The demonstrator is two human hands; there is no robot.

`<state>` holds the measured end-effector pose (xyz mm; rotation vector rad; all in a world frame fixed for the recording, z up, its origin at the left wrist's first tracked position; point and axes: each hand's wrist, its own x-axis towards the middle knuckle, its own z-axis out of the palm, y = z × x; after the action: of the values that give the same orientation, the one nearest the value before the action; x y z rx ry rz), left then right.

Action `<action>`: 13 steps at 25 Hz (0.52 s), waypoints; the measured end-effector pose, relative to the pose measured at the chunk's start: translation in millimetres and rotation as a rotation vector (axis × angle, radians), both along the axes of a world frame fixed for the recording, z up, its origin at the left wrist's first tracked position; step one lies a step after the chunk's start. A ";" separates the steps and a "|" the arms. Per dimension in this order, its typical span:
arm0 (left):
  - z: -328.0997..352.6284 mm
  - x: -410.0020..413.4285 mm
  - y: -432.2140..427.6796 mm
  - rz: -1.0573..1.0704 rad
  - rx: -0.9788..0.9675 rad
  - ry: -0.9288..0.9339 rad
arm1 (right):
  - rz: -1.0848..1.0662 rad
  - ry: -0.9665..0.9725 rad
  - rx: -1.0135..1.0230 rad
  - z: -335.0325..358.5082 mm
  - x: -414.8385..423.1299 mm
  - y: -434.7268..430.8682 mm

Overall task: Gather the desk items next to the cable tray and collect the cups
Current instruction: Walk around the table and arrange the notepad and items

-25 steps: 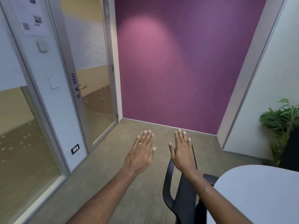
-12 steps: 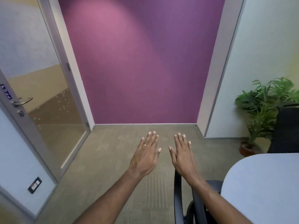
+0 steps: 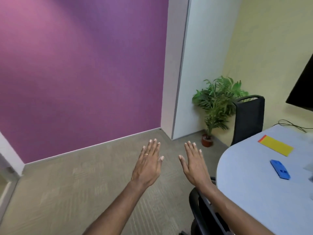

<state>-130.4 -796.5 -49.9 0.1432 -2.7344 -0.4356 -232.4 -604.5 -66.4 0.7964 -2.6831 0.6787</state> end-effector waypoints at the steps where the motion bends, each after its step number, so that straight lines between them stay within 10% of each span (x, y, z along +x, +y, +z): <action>1: -1.4 -13.4 -5.7 -0.034 0.007 0.002 | -0.037 -0.005 0.006 -0.8 -10.7 -3.3; 13: -14.4 -273.9 -42.6 -0.392 -0.014 -0.067 | -0.382 -0.049 -0.041 -36.2 -206.7 -29.4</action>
<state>-404.3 -839.1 -64.4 -0.3946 -2.8306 -0.5231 -439.1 -633.9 -102.6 0.2440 -2.7411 0.6584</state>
